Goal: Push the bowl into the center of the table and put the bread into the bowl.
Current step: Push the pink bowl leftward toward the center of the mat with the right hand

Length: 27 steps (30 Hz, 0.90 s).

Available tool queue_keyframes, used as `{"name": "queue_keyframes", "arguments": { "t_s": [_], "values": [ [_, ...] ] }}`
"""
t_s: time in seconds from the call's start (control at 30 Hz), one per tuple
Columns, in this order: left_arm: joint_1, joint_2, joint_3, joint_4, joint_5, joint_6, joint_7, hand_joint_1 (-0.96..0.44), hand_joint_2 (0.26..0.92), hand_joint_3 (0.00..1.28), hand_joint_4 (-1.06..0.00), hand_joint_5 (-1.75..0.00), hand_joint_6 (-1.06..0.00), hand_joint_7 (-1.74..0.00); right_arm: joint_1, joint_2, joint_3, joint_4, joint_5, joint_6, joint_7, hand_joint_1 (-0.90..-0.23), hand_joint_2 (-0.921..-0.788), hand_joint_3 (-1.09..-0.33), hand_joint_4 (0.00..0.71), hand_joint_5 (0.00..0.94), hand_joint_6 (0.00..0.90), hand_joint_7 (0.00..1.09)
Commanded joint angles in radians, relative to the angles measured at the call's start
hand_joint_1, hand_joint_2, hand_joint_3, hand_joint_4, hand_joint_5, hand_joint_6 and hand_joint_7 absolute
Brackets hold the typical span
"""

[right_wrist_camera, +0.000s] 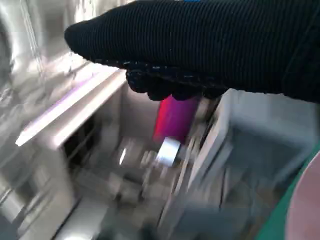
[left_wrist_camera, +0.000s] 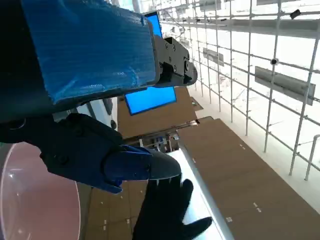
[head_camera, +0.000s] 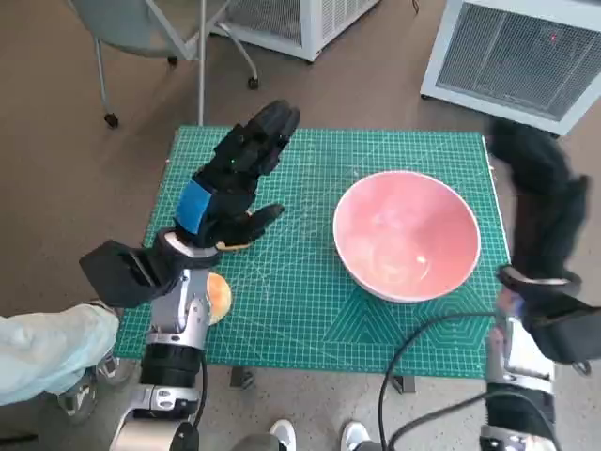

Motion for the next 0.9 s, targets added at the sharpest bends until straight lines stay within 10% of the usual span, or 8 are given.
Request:
{"name": "queue_keyframes", "arguments": {
  "t_s": [0.03, 0.9],
  "values": [
    [-0.015, -0.001, 0.006, 0.015, 0.001, -0.018, 0.004, -0.55, 0.921, 0.31, -0.15, 0.0, -0.2, -0.15, -0.026, -0.018, -0.035, 0.192, -0.02, -0.045, -0.076, -0.645, -0.921, -0.811, 0.175, 0.013, 0.016, 0.46],
    [0.004, 0.005, 0.002, -0.005, 0.004, -0.014, 0.018, -0.57, 0.921, 0.31, -0.15, 0.0, -0.2, -0.15, -0.151, 0.05, -0.089, 0.614, 0.124, 0.077, -0.002, -0.599, -0.921, -0.806, 0.199, 0.014, 0.092, 0.45]
  ]
}}
